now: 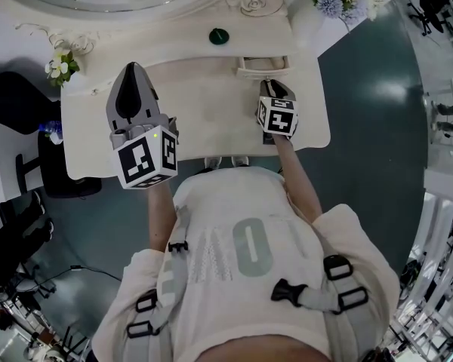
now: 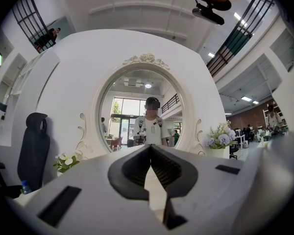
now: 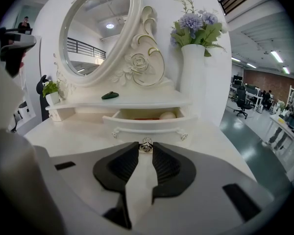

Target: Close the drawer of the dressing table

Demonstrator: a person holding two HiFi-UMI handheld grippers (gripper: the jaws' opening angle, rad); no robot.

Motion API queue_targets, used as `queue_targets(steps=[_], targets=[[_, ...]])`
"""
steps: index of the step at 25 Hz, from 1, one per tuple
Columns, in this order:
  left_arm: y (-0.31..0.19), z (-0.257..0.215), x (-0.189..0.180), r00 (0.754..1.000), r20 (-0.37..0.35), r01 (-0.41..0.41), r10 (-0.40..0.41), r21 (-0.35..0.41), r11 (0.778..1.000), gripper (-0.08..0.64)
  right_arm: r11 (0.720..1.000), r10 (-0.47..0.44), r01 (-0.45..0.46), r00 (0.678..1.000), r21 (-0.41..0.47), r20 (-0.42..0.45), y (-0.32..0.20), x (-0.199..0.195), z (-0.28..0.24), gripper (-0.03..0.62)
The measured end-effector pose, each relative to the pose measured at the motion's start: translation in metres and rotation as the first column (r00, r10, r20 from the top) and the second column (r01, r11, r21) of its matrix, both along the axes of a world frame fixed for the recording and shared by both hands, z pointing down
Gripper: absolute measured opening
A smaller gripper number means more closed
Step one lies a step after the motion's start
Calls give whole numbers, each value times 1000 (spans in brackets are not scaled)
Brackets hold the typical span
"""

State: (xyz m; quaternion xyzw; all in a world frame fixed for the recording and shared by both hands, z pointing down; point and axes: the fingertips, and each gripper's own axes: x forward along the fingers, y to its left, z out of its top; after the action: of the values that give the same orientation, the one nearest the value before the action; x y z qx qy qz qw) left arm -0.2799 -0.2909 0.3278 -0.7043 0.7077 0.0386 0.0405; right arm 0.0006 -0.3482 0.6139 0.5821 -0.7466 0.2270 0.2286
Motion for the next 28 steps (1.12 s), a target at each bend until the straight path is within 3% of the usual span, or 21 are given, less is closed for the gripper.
queue_targets(steps=[28], targets=[[-10, -5, -9, 998, 25, 54, -54, 2, 999, 20, 999, -49, 49, 999, 2, -23, -53, -6, 0, 97]])
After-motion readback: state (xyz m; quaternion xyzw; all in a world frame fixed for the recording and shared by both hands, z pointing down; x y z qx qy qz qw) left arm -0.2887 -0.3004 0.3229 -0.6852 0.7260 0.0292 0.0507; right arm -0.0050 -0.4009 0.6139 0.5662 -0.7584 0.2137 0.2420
